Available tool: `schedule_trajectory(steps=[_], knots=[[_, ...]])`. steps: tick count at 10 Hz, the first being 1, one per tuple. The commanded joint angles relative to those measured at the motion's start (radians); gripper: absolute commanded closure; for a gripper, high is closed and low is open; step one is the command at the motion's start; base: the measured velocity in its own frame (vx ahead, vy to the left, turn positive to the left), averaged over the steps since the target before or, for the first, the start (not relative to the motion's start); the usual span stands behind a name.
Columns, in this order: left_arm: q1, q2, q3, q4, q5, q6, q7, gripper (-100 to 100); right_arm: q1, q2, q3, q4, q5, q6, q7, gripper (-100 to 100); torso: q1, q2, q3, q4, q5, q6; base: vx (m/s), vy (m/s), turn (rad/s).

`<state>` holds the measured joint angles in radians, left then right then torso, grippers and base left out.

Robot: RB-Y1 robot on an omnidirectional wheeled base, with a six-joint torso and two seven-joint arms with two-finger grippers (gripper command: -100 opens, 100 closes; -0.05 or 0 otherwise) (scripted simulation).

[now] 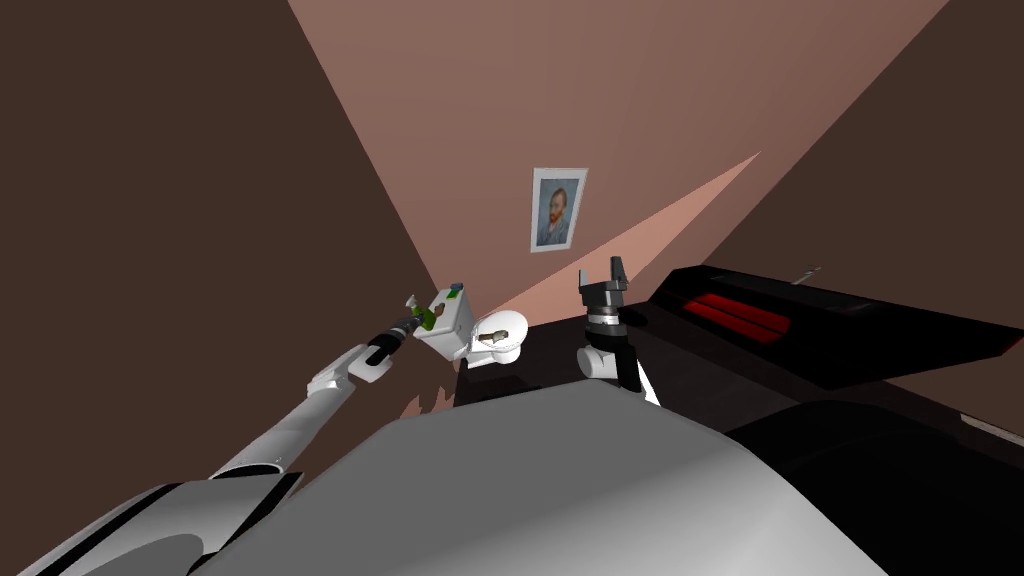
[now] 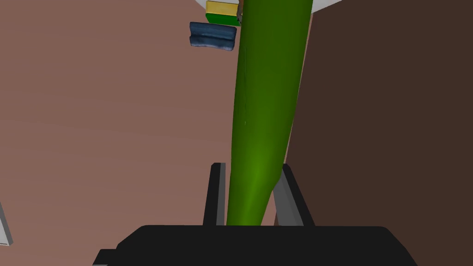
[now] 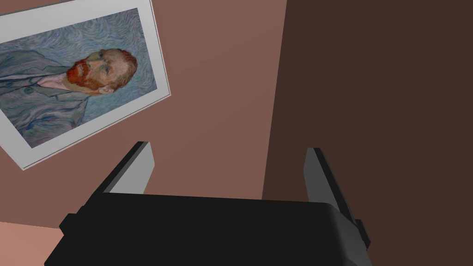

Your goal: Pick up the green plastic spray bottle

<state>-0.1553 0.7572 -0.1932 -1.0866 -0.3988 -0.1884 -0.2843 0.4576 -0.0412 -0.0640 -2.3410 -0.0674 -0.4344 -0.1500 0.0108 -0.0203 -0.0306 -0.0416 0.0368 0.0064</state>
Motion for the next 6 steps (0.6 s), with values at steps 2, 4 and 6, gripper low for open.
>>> schedule_trajectory(steps=[2, 4, 6], knots=[[0.067, -0.022, 0.043, -0.071, -0.008, 0.007, -0.02, 100, 0.0, 0.0, 0.0, 0.0, 0.0, 0.0, 0.0, 0, 0.001, 0.0, -0.001, -0.002, 0.002, -0.001, 0.039, 0.005, 0.068], [0.129, -0.022, 0.046, -0.143, -0.008, 0.007, -0.02, 100, 0.0, 0.0, 0.0, 0.0, 0.0, 0.0, 0.0, 0, 0.005, -0.011, -0.007, -0.005, 0.003, -0.001, 0.14, 0.022, 0.053], [0.182, -0.022, 0.046, -0.175, -0.008, 0.007, -0.02, 100, 0.0, 0.0, 0.0, 0.0, 0.0, 0.0, 0.0, 0, 0.004, -0.008, -0.007, -0.005, 0.005, 0.0, 0.022, 0.0, -0.017]])
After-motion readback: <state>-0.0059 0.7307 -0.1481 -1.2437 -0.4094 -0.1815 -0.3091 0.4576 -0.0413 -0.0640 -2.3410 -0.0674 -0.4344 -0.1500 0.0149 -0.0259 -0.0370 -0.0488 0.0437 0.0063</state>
